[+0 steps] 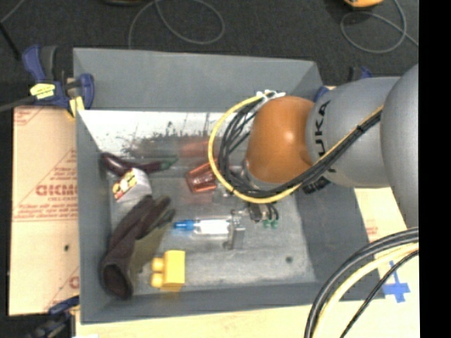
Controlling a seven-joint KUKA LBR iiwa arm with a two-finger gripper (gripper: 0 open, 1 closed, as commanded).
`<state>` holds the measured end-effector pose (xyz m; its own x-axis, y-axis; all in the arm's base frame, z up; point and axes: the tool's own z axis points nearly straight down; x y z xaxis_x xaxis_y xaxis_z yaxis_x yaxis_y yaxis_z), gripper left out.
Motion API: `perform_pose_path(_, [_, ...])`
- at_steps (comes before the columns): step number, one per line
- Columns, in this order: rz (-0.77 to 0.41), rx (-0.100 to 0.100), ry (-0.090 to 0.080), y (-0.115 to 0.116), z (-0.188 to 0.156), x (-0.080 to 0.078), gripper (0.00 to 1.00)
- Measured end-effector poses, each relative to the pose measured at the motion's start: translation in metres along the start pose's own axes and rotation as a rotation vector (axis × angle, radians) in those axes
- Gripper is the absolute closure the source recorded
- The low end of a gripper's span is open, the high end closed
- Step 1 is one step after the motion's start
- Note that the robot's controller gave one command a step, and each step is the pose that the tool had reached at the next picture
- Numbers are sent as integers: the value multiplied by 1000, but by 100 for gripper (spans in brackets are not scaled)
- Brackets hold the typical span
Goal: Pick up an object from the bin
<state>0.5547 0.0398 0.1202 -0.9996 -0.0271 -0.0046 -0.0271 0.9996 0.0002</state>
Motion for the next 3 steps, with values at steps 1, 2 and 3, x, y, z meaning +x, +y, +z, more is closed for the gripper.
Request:
perform_pose_path(1, [4, 0, 8, 2, 45, 3, 0])
perform_pose_path(2, [-7, 0, 2, 13, 17, 3, 0])
perform_pose_path(3, [17, -1, 0, 15, 27, 6, 0])
